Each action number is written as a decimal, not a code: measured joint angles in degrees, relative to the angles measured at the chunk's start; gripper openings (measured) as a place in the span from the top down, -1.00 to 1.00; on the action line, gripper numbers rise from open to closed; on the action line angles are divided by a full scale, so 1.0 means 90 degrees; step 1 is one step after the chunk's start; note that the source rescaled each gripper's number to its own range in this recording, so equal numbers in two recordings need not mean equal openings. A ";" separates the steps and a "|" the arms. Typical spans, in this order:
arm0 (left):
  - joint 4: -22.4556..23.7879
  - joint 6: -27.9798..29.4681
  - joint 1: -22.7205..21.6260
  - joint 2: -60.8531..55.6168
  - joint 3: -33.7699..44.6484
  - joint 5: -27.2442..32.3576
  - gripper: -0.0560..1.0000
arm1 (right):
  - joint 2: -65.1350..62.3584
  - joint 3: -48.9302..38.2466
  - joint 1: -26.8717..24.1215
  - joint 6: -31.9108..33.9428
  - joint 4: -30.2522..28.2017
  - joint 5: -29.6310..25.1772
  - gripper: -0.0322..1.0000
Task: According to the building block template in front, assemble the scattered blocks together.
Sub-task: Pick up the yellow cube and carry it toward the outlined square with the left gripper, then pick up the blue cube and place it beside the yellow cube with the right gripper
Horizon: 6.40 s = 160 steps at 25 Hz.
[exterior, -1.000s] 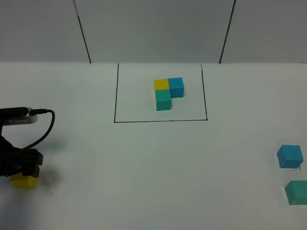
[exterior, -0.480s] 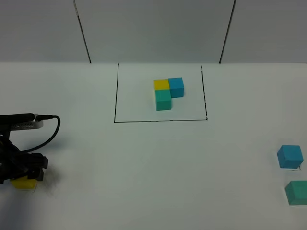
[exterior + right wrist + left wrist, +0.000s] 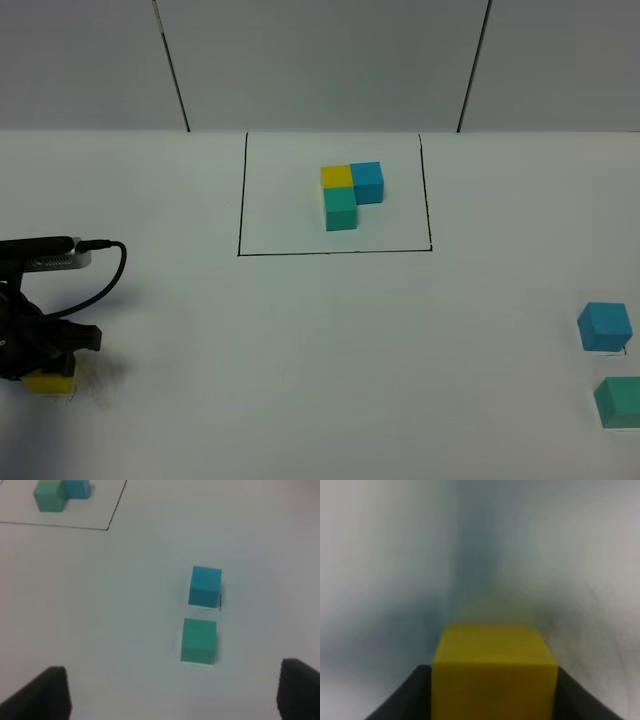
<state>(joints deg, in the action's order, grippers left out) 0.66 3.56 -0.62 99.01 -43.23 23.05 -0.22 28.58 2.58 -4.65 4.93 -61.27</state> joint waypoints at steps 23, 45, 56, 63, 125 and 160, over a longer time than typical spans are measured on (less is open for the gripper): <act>-0.0628 -0.3742 0.1393 0.0000 -0.2195 0.2060 0.89 | 0.0000 0.0000 0.0000 0.0000 0.0000 0.0000 -0.47; -0.0619 -0.6101 0.4007 0.1805 -0.4878 0.2868 0.89 | 0.0000 0.0000 0.0000 0.0000 0.0006 0.0000 -0.47; -0.0209 -0.6276 0.4141 0.2394 -0.4997 0.2455 0.89 | 0.0000 0.0000 0.0000 0.0000 0.0006 0.0000 -0.47; -0.0204 -0.6456 0.4141 0.2761 -0.5002 0.2144 0.89 | 0.0000 0.0000 0.0000 0.0000 0.0006 0.0000 -0.47; 0.2243 -0.1862 0.3983 0.0489 -0.5759 0.3685 -0.99 | 0.0000 0.0000 0.0000 0.0000 0.0006 0.0000 -0.47; 0.2990 -0.0395 0.3940 -0.8255 -0.2727 0.5045 -0.48 | -0.0005 0.0000 0.0000 0.0000 0.0006 0.0000 -0.47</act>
<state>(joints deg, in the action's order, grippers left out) 27.56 0.00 34.84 24.71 -67.77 68.45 -0.27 28.58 2.58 -4.65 4.99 -61.27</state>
